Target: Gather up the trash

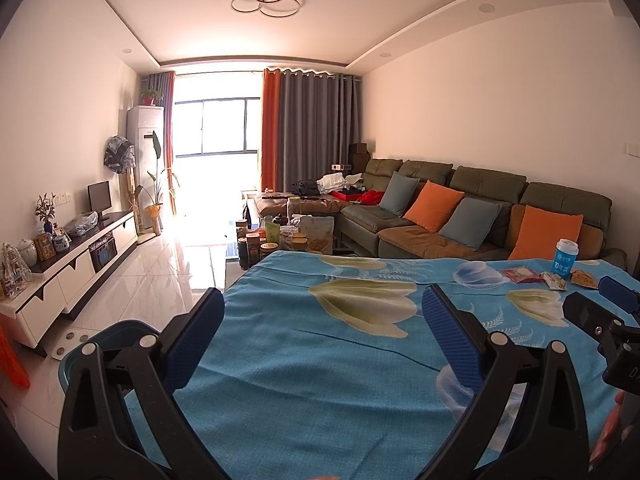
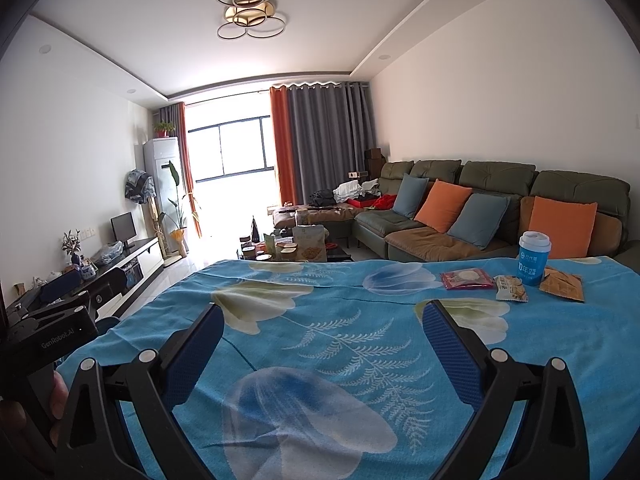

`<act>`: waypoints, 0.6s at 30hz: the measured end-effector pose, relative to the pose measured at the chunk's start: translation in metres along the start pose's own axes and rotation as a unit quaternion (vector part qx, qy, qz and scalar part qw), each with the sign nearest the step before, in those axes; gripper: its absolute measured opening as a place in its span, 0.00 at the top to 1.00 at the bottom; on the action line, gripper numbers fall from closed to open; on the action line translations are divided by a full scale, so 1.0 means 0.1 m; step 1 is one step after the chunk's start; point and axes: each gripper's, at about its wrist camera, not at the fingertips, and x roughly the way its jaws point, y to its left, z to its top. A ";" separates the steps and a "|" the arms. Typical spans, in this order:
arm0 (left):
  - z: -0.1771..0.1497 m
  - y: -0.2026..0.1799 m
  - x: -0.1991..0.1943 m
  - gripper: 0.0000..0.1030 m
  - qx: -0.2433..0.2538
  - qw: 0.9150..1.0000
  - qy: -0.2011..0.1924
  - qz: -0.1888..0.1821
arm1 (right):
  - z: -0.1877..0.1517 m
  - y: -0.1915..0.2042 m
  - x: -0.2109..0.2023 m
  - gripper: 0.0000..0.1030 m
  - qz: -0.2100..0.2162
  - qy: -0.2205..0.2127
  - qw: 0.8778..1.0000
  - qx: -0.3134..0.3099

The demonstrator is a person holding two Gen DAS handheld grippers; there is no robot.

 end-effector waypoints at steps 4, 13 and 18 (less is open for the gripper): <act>0.00 0.00 0.01 0.06 0.000 1.000 0.001 -0.001 | 0.00 0.00 0.00 0.07 0.000 0.001 1.000 0.001; -0.01 0.05 0.06 0.06 0.000 1.000 0.001 0.002 | 0.00 0.00 0.00 0.07 -0.001 0.001 1.000 0.002; -0.02 0.05 0.07 0.06 0.001 1.000 0.003 0.001 | 0.01 0.01 0.01 0.07 0.000 0.001 1.000 0.002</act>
